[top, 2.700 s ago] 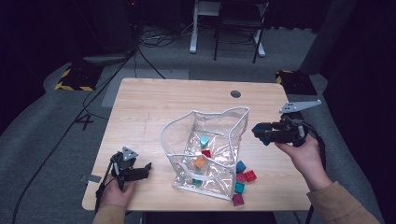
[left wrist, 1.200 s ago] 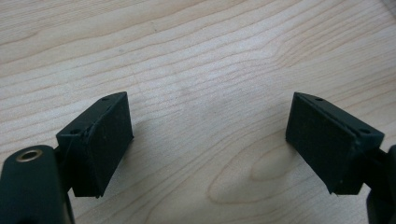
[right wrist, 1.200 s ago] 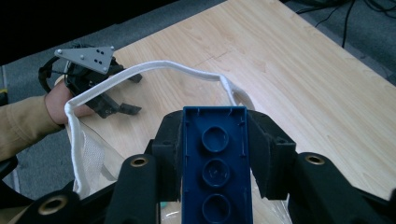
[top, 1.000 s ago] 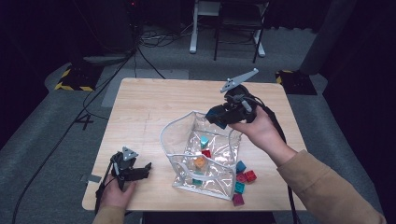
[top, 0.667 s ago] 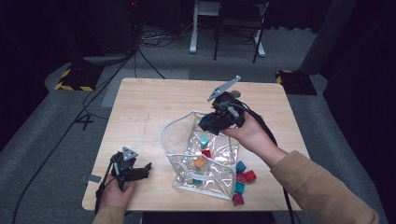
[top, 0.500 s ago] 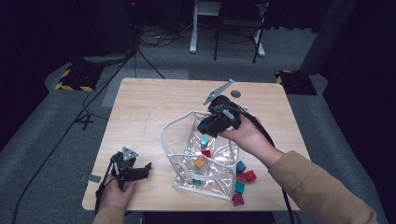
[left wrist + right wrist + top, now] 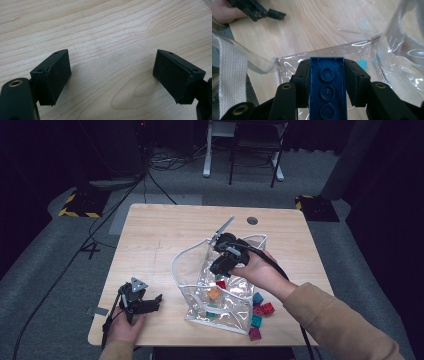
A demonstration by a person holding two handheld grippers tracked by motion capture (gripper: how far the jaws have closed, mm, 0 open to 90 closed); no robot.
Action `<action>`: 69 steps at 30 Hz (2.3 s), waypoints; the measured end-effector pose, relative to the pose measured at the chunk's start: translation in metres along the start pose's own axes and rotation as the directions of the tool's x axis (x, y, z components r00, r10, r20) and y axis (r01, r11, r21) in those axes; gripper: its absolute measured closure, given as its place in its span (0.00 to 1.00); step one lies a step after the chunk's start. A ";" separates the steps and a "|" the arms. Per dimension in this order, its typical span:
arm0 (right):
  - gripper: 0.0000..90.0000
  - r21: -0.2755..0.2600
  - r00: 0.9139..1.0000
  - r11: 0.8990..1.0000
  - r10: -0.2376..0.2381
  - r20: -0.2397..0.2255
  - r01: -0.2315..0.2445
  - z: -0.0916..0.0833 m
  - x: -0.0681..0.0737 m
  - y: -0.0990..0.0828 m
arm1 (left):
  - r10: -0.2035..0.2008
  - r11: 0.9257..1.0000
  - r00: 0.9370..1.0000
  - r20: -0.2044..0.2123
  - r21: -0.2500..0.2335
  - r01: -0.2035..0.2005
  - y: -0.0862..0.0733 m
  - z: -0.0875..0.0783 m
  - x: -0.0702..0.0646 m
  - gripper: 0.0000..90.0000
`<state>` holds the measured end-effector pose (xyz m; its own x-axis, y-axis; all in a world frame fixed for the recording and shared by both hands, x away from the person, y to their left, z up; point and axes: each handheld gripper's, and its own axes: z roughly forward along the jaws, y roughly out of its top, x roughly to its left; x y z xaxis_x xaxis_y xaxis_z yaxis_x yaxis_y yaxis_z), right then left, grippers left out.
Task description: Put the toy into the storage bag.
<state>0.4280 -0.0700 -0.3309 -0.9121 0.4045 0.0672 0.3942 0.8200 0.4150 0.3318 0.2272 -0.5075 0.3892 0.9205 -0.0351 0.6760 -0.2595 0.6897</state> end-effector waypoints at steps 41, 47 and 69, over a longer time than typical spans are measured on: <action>0.50 -0.481 0.998 0.875 0.065 0.006 -0.054 -0.097 0.002 -0.088 | -0.001 1.000 1.000 0.002 0.000 0.001 0.000 0.000 0.000 0.17; 0.50 -0.517 0.992 0.852 0.117 0.041 -0.079 -0.110 -0.002 -0.127 | -0.001 1.000 1.000 0.002 0.000 0.001 0.000 0.000 0.000 0.17; 0.50 -0.458 0.959 0.864 0.272 0.075 -0.209 -0.052 -0.018 -0.206 | -0.001 1.000 1.000 0.002 0.000 0.001 0.000 0.000 0.000 0.17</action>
<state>0.3569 -0.2673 -0.3707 -0.7596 0.6411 0.1096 0.4799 0.4387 0.7598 0.3317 0.2272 -0.5075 0.3896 0.9202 -0.0372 0.6764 -0.2585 0.6897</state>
